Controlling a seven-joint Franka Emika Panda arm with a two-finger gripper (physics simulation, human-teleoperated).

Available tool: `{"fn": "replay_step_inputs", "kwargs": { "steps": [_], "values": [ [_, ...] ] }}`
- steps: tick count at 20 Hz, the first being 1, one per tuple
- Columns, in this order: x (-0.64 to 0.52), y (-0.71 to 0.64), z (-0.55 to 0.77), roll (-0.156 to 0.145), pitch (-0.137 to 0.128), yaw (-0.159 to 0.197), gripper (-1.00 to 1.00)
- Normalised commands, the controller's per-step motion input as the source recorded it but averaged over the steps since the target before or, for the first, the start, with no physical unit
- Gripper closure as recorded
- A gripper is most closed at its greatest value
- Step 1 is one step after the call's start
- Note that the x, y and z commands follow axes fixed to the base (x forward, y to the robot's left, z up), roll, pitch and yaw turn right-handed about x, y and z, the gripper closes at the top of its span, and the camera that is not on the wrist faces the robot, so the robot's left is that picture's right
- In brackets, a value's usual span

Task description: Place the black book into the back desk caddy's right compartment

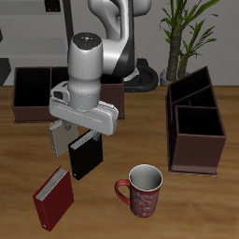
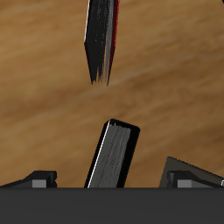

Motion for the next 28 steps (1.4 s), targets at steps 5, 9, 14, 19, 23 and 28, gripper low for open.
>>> {"fn": "replay_step_inputs", "kwargs": {
  "steps": [5, 9, 14, 19, 23, 28],
  "values": [
    [0.04, 0.01, -0.28, -0.004, 0.020, -0.041, -1.00],
    [0.09, -0.02, -0.32, -0.002, 0.041, -0.032, -1.00],
    [0.04, 0.03, -0.24, 0.000, 0.034, -0.019, -1.00],
    [0.02, -0.03, -0.21, -0.008, 0.041, -0.013, 1.00],
    [-0.02, -0.04, -0.04, -0.005, 0.004, 0.001, 1.00],
    [-0.07, -0.01, 0.11, 0.002, -0.012, 0.010, 1.00]
  ]
}}
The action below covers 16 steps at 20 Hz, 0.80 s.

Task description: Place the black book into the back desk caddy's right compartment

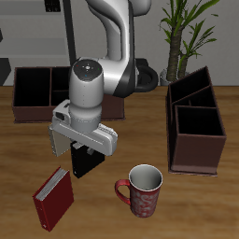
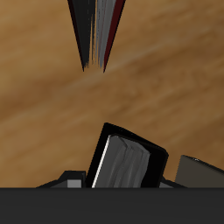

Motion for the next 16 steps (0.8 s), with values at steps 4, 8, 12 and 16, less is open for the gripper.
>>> {"fn": "replay_step_inputs", "kwargs": {
  "steps": [4, 8, 12, 16],
  "values": [
    [-0.09, 0.01, 0.25, 0.007, -0.029, 0.017, 1.00],
    [-0.16, 0.10, 0.35, 0.014, -0.035, 0.048, 1.00],
    [-0.25, 0.13, 0.51, 0.010, -0.032, 0.074, 1.00],
    [-0.40, 0.24, 0.68, 0.023, -0.054, 0.104, 1.00]
  ]
}}
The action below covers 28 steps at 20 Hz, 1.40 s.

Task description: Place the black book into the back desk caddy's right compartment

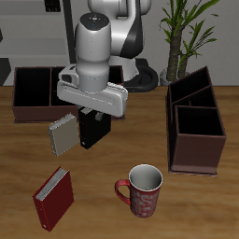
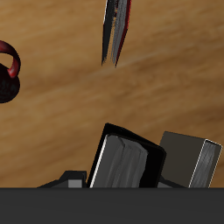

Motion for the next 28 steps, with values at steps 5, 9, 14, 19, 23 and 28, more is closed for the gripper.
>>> {"fn": "replay_step_inputs", "kwargs": {
  "steps": [5, 9, 14, 19, 23, 28],
  "values": [
    [-0.46, 0.29, 0.68, 0.033, -0.035, 0.084, 1.00],
    [-0.44, 0.21, 0.62, 0.035, -0.065, 0.073, 1.00],
    [-0.50, 0.16, 0.62, 0.018, -0.063, 0.063, 1.00],
    [-0.49, 0.05, 0.45, -0.012, -0.050, 0.066, 1.00],
    [-0.48, 0.04, 0.31, -0.009, 0.001, 0.089, 1.00],
    [-0.50, -0.05, 0.33, -0.028, -0.030, 0.065, 1.00]
  ]
}}
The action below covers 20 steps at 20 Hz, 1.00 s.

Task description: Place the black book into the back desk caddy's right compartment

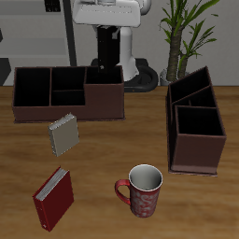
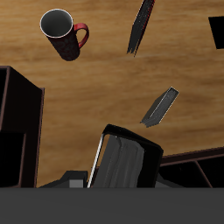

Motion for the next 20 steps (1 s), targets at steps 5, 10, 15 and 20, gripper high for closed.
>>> {"fn": "replay_step_inputs", "kwargs": {
  "steps": [5, 10, 15, 20],
  "values": [
    [-0.46, -0.12, 0.19, -0.032, -0.007, 0.030, 1.00],
    [-0.39, -0.07, 0.00, -0.037, -0.014, 0.042, 1.00],
    [-0.37, 0.00, -0.05, -0.036, -0.007, 0.033, 1.00],
    [-0.40, 0.11, -0.03, -0.022, -0.020, 0.051, 1.00]
  ]
}}
